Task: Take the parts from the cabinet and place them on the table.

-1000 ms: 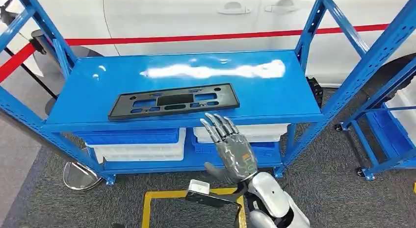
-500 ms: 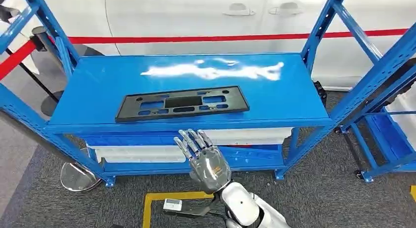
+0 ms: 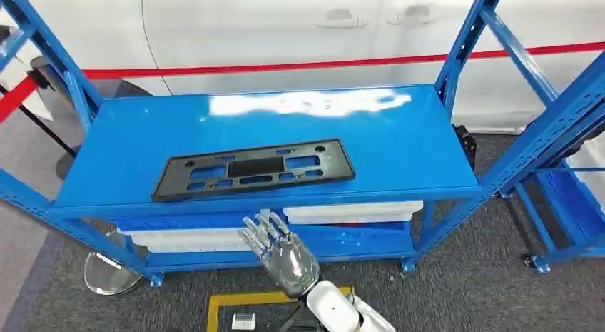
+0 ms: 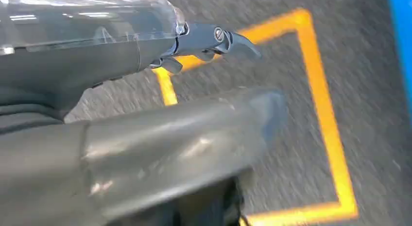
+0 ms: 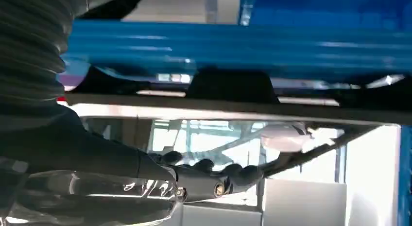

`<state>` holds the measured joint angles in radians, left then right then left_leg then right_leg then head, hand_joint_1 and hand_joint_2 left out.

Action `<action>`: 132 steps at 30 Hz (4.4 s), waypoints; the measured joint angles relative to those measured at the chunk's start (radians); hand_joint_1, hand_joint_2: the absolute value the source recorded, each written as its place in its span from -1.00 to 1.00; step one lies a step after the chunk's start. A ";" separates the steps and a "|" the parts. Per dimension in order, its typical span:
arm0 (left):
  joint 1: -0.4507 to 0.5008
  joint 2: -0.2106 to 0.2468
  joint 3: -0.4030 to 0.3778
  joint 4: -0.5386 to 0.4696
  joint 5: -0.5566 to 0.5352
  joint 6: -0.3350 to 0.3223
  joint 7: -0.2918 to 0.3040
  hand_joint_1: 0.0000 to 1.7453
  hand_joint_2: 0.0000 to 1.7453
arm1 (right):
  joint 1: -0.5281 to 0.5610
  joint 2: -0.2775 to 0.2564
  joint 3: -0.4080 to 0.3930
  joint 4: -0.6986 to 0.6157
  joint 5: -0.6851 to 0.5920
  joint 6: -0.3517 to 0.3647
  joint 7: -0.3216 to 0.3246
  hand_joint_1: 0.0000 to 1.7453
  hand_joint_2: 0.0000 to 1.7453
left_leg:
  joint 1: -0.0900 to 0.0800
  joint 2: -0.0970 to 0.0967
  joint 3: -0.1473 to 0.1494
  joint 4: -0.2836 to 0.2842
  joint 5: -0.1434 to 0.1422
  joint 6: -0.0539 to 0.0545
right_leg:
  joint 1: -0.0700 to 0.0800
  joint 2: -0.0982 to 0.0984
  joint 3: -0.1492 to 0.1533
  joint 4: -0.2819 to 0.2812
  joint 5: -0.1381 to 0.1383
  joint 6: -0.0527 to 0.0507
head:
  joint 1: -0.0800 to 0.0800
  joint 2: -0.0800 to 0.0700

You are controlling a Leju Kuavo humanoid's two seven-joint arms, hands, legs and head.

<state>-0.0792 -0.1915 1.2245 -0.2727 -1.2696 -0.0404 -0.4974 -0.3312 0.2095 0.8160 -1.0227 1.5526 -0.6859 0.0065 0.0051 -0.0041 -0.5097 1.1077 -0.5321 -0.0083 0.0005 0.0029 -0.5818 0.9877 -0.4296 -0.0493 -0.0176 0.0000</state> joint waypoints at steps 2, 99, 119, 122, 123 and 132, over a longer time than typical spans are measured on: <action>-0.002 0.002 0.004 0.004 -0.002 -0.002 0.000 -1.00 -1.00 | 0.001 0.014 -0.005 0.022 0.004 -0.005 -0.004 -1.00 1.00 | 0.006 0.000 -0.088 0.129 -0.058 -0.013 | -0.001 0.000 0.015 0.000 -0.015 0.001 | -0.002 0.000; 0.005 0.046 0.048 0.038 -0.020 -0.002 -0.002 -1.00 -1.00 | 0.071 -0.044 -0.133 -0.264 -0.324 0.127 -0.132 -1.00 1.00 | 0.016 0.003 -0.105 0.027 0.038 -0.020 | -0.005 0.003 -0.010 0.038 -0.031 0.013 | 0.008 0.000; 0.003 0.050 0.047 0.038 -0.013 0.002 -0.008 -1.00 -1.00 | 0.123 -0.052 -0.147 -0.325 -0.451 0.126 -0.234 -1.00 1.00 | 0.010 0.000 -0.053 -0.100 0.076 0.001 | 0.000 0.003 0.006 0.030 -0.042 0.040 | 0.016 0.000; 0.003 0.051 0.049 0.038 -0.010 0.006 -0.008 -1.00 -1.00 | 0.158 -0.059 -0.144 -0.381 -0.468 0.137 -0.253 -1.00 1.00 | 0.014 0.001 -0.055 -0.083 0.057 -0.016 | -0.008 -0.001 0.014 0.016 -0.035 0.020 | 0.015 0.000; 0.004 0.050 0.049 0.038 -0.008 0.006 -0.008 -1.00 -1.00 | 0.165 -0.061 -0.140 -0.404 -0.468 0.148 -0.253 -1.00 1.00 | 0.015 0.001 -0.075 -0.035 0.024 -0.019 | -0.009 -0.001 0.014 0.016 -0.035 0.013 | 0.010 0.000; 0.005 0.054 0.055 0.038 0.001 0.006 -0.008 -1.00 -1.00 | 0.211 -0.087 -0.134 -0.470 -0.467 0.165 -0.251 -1.00 1.00 | 0.005 0.002 -0.050 -0.094 0.068 -0.004 | 0.006 0.001 0.019 0.026 -0.048 0.018 | 0.007 0.000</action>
<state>-0.0740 -0.1377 1.2795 -0.2346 -1.2684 -0.0343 -0.5058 -0.1207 0.1228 0.6817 -1.4927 1.0857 -0.5211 -0.2445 0.0106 -0.0024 -0.5596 1.0140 -0.4641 -0.0124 0.0069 0.0041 -0.5633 1.0136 -0.4774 -0.0318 -0.0111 0.0000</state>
